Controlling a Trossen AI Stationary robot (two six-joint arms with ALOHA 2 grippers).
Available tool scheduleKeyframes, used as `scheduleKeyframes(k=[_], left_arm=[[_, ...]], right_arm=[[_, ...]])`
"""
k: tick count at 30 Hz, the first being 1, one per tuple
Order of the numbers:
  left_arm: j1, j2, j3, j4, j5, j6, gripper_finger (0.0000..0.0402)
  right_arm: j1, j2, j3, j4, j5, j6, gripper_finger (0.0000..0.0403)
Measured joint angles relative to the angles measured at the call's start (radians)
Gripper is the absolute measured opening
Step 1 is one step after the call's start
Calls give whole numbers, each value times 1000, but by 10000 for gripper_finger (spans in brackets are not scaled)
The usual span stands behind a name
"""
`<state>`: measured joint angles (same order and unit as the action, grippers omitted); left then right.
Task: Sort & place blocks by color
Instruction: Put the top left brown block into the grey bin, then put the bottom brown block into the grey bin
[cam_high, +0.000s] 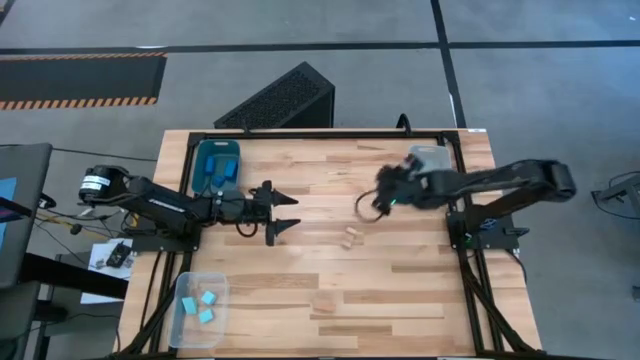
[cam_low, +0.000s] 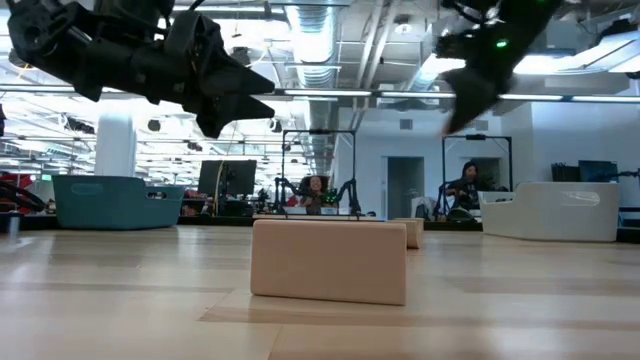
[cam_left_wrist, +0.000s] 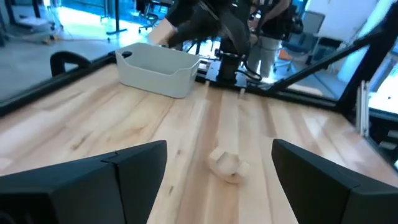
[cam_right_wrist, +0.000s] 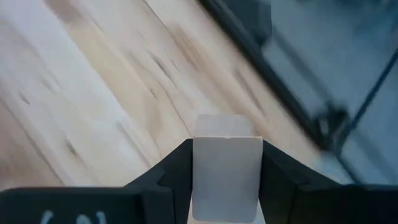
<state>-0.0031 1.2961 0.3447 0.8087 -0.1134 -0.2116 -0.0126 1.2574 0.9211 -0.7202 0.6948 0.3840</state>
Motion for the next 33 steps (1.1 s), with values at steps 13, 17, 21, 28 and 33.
scheduleKeyframes(k=[13,17,21,28,33], left_arm=[[43,0,0,-11,25,78,279],[46,0,0,-10,54,100,279],[45,0,0,-11,56,131,279],[45,0,0,-52,57,137,279],[45,0,0,-60,59,140,279]], right_arm=[[-498,-7,-14,-364,-193,195,153],[-589,99,-14,-362,-270,149,153],[-627,212,-14,-341,-278,115,161],[-638,350,-14,-299,-252,80,209],[-638,384,-14,-272,-249,62,239]])
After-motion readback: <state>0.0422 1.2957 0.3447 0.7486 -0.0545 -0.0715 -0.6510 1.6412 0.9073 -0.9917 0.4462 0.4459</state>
